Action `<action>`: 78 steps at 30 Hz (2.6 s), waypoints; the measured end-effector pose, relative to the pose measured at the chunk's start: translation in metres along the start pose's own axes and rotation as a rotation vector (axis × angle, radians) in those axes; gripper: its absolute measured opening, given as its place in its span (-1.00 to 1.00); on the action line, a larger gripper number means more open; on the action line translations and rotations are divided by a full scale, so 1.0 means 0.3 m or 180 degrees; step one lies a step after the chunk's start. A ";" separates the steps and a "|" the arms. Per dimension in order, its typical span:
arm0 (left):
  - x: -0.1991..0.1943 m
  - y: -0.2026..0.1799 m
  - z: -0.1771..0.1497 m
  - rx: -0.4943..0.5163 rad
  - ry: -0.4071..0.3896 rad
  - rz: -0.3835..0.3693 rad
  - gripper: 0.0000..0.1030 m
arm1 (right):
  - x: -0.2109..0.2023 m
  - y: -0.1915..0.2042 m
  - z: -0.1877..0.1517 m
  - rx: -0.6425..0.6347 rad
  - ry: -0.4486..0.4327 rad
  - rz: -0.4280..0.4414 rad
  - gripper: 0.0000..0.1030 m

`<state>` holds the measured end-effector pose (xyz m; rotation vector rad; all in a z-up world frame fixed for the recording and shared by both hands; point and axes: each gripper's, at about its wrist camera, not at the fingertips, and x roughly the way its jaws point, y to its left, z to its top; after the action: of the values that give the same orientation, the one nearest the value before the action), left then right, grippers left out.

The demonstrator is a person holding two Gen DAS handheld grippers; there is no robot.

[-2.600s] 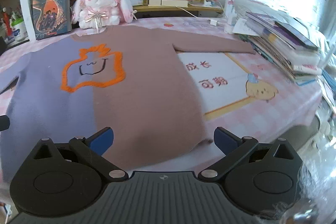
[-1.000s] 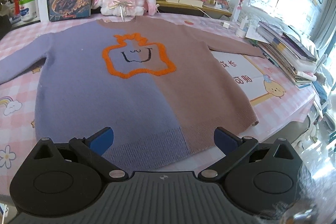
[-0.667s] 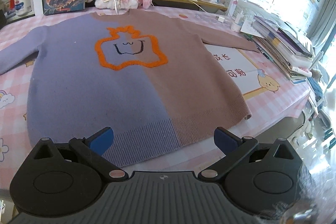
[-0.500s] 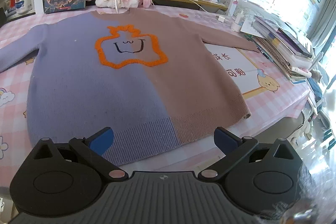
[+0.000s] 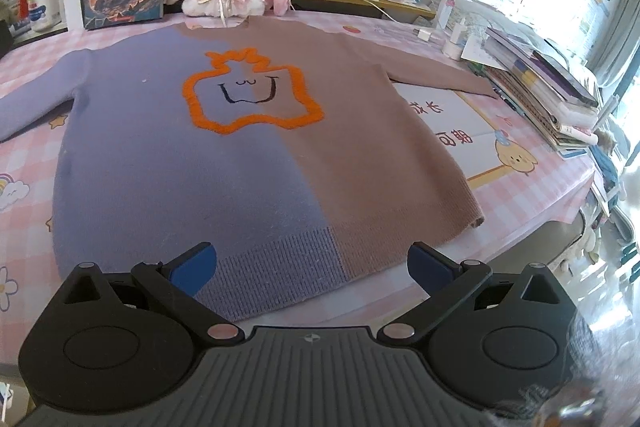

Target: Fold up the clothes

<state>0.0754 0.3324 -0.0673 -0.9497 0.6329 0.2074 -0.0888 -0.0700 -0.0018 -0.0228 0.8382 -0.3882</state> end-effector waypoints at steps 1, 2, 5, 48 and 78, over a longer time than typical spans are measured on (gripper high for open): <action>0.000 -0.001 0.002 -0.0014 -0.0004 0.0001 -0.90 | 0.002 0.000 0.002 -0.0004 -0.0007 0.0009 0.99; -0.002 -0.003 0.004 -0.0037 -0.0007 -0.0009 -0.93 | 0.003 -0.001 0.004 -0.0009 -0.0015 0.0018 0.99; -0.012 -0.020 0.008 -0.0072 -0.0034 -0.0059 -0.93 | 0.011 -0.011 0.015 -0.0027 -0.0044 0.0049 0.99; 0.376 -1.122 -0.996 0.1921 0.0725 -0.0149 0.02 | 0.463 -0.705 0.273 -0.0350 -0.0102 0.0995 0.99; -0.069 -0.594 -0.776 0.2156 0.0318 0.0920 0.06 | 0.561 -0.612 0.315 -0.0409 0.0255 0.1466 -0.02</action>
<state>0.0399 0.0431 -0.0293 -0.2148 0.8595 0.1835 0.0215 -0.3110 -0.0278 0.0662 0.9173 0.0988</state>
